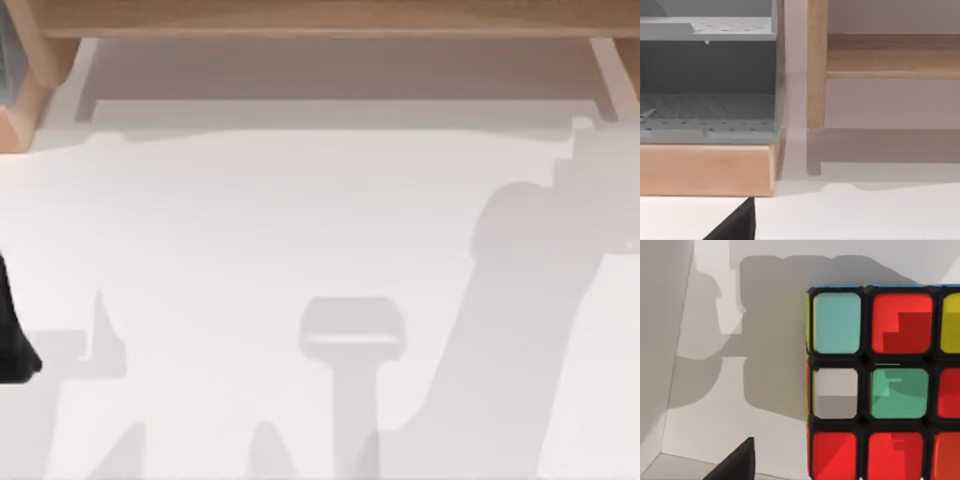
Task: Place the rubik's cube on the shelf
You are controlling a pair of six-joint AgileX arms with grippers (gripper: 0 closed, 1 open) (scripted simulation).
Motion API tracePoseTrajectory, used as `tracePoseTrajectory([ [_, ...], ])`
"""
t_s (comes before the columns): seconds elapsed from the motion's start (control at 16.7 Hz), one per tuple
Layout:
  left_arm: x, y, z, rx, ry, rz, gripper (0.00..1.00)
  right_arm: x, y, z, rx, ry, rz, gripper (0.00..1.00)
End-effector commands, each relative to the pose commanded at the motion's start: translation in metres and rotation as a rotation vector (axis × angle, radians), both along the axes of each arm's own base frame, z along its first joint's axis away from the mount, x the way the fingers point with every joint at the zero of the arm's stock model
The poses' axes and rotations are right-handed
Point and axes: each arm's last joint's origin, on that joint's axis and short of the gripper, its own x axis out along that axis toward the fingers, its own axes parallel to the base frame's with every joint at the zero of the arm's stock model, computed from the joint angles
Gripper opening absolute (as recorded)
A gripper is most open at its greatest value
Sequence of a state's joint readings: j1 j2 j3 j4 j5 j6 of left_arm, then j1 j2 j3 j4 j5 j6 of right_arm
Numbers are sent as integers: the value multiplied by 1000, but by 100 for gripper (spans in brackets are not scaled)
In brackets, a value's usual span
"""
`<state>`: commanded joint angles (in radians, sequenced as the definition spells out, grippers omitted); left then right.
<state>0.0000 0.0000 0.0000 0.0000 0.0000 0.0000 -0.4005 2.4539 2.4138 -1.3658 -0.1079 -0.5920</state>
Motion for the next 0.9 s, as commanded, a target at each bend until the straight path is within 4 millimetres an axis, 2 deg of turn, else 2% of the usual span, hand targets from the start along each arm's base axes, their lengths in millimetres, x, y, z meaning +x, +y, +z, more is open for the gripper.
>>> tracePoseTrajectory([
  [0.18, 0, 0, 0, 0, 0, 0, 100, 5, 1, -15, 0, -1, 0, 100],
  [0.42, 0, 0, 0, 0, 0, 0, 100, 15, -1, -46, 0, 1, 1, 100],
  [0.72, 0, 0, 0, 0, 0, 0, 100, 16, -1, -51, -1, 0, 0, 100],
  [0.9, 0, 0, 0, 0, 0, 0, 100, 16, -1, -51, -1, 0, 0, 77],
])
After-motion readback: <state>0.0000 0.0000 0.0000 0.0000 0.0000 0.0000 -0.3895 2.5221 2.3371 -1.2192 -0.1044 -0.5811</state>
